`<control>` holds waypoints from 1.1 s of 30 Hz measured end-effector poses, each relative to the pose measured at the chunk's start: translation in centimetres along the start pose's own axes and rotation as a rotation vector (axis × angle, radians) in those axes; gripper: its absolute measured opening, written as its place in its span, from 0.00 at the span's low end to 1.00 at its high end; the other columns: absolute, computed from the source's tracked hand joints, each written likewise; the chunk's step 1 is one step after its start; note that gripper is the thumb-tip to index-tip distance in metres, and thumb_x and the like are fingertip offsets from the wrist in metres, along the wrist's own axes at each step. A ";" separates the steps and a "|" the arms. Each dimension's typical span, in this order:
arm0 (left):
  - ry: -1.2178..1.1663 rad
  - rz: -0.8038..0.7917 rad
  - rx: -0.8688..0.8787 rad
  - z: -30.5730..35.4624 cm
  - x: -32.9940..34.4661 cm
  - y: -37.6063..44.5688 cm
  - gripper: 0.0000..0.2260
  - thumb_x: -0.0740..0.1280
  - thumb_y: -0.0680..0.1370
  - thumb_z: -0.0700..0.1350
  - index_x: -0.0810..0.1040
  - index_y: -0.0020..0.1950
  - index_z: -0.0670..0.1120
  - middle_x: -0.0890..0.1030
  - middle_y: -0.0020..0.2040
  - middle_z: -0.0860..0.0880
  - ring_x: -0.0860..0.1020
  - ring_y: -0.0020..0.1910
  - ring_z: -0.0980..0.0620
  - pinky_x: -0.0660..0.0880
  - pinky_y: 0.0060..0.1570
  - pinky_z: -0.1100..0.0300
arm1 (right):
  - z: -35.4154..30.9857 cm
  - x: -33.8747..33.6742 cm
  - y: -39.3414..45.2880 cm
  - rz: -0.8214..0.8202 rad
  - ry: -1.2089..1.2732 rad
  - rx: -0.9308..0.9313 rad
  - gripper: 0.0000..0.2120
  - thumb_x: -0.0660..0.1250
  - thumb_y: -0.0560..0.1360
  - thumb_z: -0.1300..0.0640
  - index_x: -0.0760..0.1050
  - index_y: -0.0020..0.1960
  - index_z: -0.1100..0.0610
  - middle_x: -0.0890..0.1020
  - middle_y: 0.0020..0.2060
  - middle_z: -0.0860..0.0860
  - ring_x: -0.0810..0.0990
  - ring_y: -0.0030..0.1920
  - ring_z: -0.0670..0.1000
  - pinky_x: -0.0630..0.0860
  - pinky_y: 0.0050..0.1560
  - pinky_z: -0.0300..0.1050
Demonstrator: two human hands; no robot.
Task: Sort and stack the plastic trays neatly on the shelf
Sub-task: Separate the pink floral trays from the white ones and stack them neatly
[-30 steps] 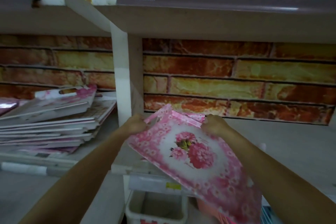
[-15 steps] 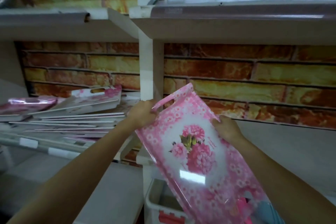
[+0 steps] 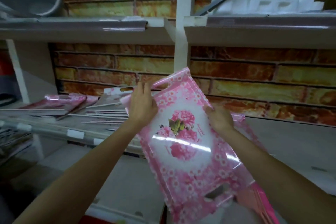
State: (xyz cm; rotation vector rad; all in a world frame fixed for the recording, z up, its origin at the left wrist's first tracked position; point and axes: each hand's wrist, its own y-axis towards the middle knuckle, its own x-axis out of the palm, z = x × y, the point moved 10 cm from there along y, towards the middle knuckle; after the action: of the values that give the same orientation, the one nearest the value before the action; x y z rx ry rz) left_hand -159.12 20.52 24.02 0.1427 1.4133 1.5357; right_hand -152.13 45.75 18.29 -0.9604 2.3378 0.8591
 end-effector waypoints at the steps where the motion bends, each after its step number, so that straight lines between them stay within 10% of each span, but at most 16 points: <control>1: 0.013 0.026 -0.003 -1.3 -1.3 -0.5 0.25 0.62 0.70 0.33 0.68 0.68 0.38 0.71 0.63 0.38 0.71 0.61 0.40 0.70 0.60 0.51 | -1.9 0.9 -0.7 -0.007 0.007 -0.030 0.15 0.58 0.79 0.48 0.76 0.49 0.58 0.81 0.52 0.62 0.79 0.52 0.61 0.66 0.44 0.45; 5: 0.106 0.075 -0.025 -7.1 -6.4 -2.7 0.31 0.65 0.66 0.32 0.66 0.69 0.41 0.68 0.67 0.37 0.68 0.65 0.38 0.69 0.65 0.48 | -9.2 5.8 -4.0 -0.046 0.071 -0.124 0.18 0.59 0.79 0.51 0.63 0.32 0.55 0.80 0.51 0.65 0.79 0.52 0.62 0.63 0.41 0.43; 9: 0.194 0.094 -0.173 -14.3 -11.9 -5.9 0.32 0.65 0.66 0.34 0.65 0.71 0.41 0.66 0.69 0.35 0.65 0.68 0.35 0.64 0.67 0.44 | -16.2 12.9 -7.1 -0.128 0.152 -0.177 0.16 0.58 0.79 0.50 0.75 0.56 0.61 0.80 0.55 0.63 0.78 0.55 0.62 0.72 0.50 0.48; 13: 0.229 0.067 -0.418 -22.3 -17.3 -9.6 0.33 0.65 0.70 0.40 0.58 0.74 0.38 0.58 0.73 0.36 0.57 0.73 0.36 0.57 0.73 0.44 | -22.1 19.2 -10.3 -0.204 0.290 -0.183 0.15 0.57 0.80 0.52 0.72 0.57 0.64 0.79 0.52 0.63 0.78 0.53 0.62 0.72 0.48 0.49; 19: 0.037 0.102 -0.805 -32.8 -23.0 -15.0 0.26 0.63 0.71 0.37 0.60 0.68 0.40 0.63 0.63 0.43 0.65 0.63 0.42 0.67 0.64 0.49 | -29.0 26.9 -13.2 -0.323 0.461 -0.177 0.12 0.58 0.80 0.50 0.68 0.52 0.61 0.73 0.45 0.58 0.74 0.47 0.56 0.69 0.46 0.50; 24: 0.009 0.196 -0.923 -38.1 -26.5 -16.6 0.06 0.58 0.77 0.38 0.65 0.53 0.43 0.78 0.53 0.38 0.74 0.40 0.45 0.68 0.37 0.56 | -33.0 33.9 -13.8 -0.481 0.601 -0.132 0.19 0.59 0.79 0.50 0.70 0.62 0.64 0.76 0.49 0.59 0.77 0.49 0.57 0.72 0.47 0.49; 33: 0.214 0.229 -1.016 -46.9 -30.4 -10.6 0.17 0.55 0.78 0.41 0.72 0.65 0.42 0.78 0.60 0.37 0.75 0.60 0.36 0.72 0.56 0.50 | -40.4 46.9 -9.7 -0.779 0.645 -0.059 0.21 0.61 0.53 0.58 0.72 0.46 0.61 0.76 0.37 0.58 0.77 0.43 0.58 0.74 0.42 0.47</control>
State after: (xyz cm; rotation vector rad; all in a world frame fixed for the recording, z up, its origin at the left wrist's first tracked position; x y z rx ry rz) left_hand -169.17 -34.93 16.52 -0.5037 0.6293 2.3300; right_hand -182.46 -8.87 13.84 -2.2158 2.0650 0.3117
